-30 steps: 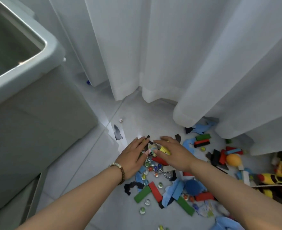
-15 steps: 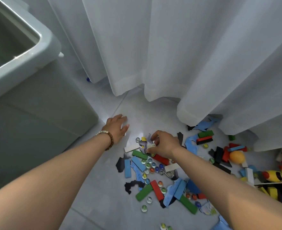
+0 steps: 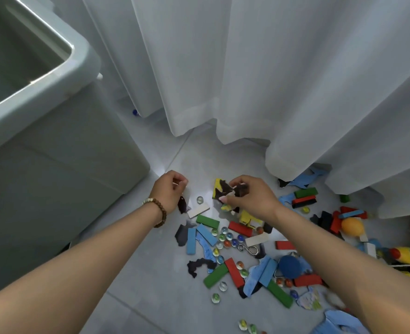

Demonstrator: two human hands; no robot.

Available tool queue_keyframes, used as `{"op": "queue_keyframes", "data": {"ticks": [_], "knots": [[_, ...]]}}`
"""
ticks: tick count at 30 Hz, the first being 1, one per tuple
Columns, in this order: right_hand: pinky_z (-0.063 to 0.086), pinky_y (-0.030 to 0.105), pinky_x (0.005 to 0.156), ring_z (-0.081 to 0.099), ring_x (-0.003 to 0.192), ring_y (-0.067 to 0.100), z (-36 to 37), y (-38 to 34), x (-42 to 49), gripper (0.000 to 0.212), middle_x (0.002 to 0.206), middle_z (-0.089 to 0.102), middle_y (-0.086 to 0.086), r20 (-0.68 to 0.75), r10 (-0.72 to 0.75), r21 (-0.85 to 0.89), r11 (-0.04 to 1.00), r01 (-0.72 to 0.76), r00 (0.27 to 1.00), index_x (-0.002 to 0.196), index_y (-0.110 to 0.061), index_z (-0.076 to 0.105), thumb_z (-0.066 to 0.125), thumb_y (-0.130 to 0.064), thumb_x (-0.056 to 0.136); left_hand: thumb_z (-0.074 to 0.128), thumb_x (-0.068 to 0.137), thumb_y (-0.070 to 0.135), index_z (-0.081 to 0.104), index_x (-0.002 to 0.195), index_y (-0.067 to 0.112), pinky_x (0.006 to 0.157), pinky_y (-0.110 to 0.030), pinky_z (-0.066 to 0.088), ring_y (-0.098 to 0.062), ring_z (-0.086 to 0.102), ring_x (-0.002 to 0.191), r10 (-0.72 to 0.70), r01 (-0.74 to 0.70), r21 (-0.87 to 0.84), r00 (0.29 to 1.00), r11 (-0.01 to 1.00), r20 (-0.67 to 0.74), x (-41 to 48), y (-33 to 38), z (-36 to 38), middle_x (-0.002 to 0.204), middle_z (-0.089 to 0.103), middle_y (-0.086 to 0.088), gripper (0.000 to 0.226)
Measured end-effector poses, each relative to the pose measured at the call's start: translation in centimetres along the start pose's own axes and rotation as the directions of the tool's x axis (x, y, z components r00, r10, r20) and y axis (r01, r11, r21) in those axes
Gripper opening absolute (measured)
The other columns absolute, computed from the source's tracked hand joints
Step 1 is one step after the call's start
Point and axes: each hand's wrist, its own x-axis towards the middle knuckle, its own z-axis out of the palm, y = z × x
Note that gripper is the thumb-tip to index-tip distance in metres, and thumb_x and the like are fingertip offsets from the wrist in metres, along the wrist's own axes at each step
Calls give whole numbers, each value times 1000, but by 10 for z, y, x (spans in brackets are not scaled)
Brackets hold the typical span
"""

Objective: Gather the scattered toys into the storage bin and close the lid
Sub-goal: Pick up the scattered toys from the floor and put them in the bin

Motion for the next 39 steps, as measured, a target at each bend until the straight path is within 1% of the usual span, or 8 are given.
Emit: {"op": "queue_keyframes", "data": {"ticks": [6, 11, 19, 24, 28, 31, 34, 39], "knots": [[49, 22, 79, 63, 94, 16, -28, 13, -16, 31, 100, 66, 2, -94, -10, 160, 987, 26, 995, 100, -20, 62, 77, -27, 74, 40, 98, 6, 57, 112, 4, 61, -10, 48, -8, 53, 71, -188, 237, -362, 968, 902, 164, -17, 0, 4, 85, 54, -2, 22], [44, 14, 71, 60, 97, 17, -31, 25, -20, 29, 104, 64, 3, -108, 31, 205, 979, -9, 994, 100, -19, 61, 76, -24, 75, 58, 89, 34, 57, 98, 12, 62, -17, 39, -13, 49, 75, -99, 98, 12, 984, 995, 147, -14, -9, 13, 81, 51, 1, 24], [49, 26, 83, 62, 98, 20, -26, 27, -21, 29, 103, 65, 3, -69, 3, 201, 980, 11, 998, 99, -22, 60, 77, -23, 75, 66, 84, 26, 62, 97, 9, 59, -19, 38, -11, 44, 70, 45, -66, 161, 990, 985, 132, -11, 1, 24, 78, 47, 2, 21], [48, 14, 74, 61, 87, 9, -44, 24, -28, 23, 95, 65, -3, -117, 9, 232, 972, 19, 993, 93, -23, 62, 76, -25, 75, 47, 96, 25, 54, 105, 7, 77, -24, 41, -13, 52, 84, -62, 85, -145, 986, 986, 158, -17, 14, 29, 93, 57, -1, 22], [50, 22, 74, 63, 88, 11, -54, 35, -36, 17, 98, 66, -1, -79, 119, 372, 925, -81, 990, 91, -23, 62, 72, -28, 78, 38, 98, 18, 51, 85, 17, 62, -21, 40, -9, 44, 64, -95, 188, -297, 948, 936, 303, -30, 24, 44, 77, 52, 2, 18], [54, 25, 74, 65, 88, 16, -40, 54, -41, 33, 109, 66, 8, -13, 250, 452, 865, -218, 968, 104, -13, 64, 72, -30, 78, 31, 100, 16, 53, 95, 11, 56, -18, 39, -10, 45, 64, -63, 155, -208, 918, 966, 391, -41, 34, 59, 77, 52, 1, 24], [56, 40, 85, 67, 92, 24, -24, 66, -43, 38, 111, 65, 10, -30, 329, 484, 831, -274, 944, 103, -13, 62, 75, -35, 75, 29, 101, 18, 53, 121, 7, 81, -21, 44, -18, 55, 95, 24, 5, -67, 907, 998, 420, -48, 36, 75, 109, 60, -6, 33], [58, 38, 78, 66, 89, 24, -7, 63, -45, 26, 107, 63, 13, -124, 361, 571, 788, -231, 924, 82, -18, 55, 73, -36, 78, 29, 101, 32, 52, 125, 9, 93, -27, 43, -20, 57, 107, 70, -5, -146, 894, 989, 443, -60, 42, 89, 116, 62, -8, 40]]}}
